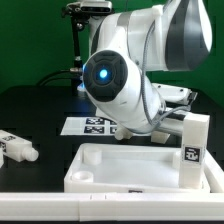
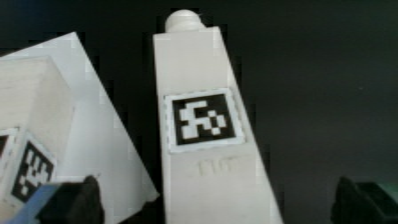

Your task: Assemble desk

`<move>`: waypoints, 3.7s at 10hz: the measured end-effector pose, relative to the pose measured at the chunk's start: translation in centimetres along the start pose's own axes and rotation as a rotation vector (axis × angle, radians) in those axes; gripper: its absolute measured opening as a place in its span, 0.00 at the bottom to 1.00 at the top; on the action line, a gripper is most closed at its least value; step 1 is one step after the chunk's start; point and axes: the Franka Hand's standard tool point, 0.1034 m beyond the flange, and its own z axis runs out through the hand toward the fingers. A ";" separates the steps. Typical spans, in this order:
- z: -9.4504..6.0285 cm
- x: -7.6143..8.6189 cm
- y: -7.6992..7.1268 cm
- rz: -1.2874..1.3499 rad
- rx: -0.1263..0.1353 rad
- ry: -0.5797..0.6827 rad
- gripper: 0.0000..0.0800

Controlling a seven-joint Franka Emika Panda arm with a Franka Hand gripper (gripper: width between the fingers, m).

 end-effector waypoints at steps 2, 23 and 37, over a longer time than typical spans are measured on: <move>0.1 0.2 0.3 0.006 0.002 -0.004 0.81; -23.9 -4.2 -2.0 -0.259 0.168 1.112 0.36; -30.5 1.1 0.8 -0.379 -0.002 1.520 0.36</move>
Offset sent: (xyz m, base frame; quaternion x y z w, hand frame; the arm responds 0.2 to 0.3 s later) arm 0.0000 0.0000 0.0000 0.0000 0.0000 0.0000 1.0000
